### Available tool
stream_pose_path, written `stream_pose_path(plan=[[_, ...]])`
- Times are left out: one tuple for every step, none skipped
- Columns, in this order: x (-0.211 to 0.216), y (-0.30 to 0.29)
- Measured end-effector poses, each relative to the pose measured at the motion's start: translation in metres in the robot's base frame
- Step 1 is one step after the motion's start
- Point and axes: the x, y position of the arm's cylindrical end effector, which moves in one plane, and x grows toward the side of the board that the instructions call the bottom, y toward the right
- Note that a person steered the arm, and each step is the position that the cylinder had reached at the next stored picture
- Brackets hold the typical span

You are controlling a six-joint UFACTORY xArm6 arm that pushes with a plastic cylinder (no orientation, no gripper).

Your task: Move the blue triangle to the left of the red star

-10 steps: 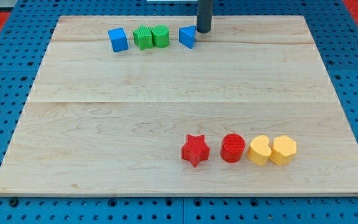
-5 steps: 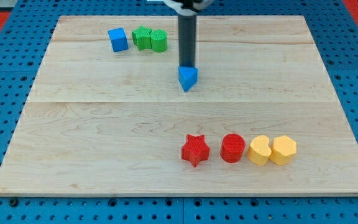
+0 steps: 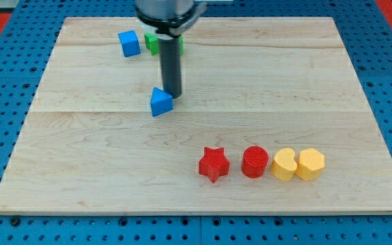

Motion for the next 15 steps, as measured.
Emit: stream_pose_path(plan=[[0.001,-0.007],[0.014,-0.007],[0.014,-0.017],[0.014,-0.030],[0.033,-0.030],[0.057,-0.030],[0.038,-0.037],[0.027,-0.042],[0.036,-0.053],[0.044,-0.081],[0.077,-0.062],[0.084,-0.043],[0.076,-0.043],[0.047,-0.043],[0.057,-0.025]])
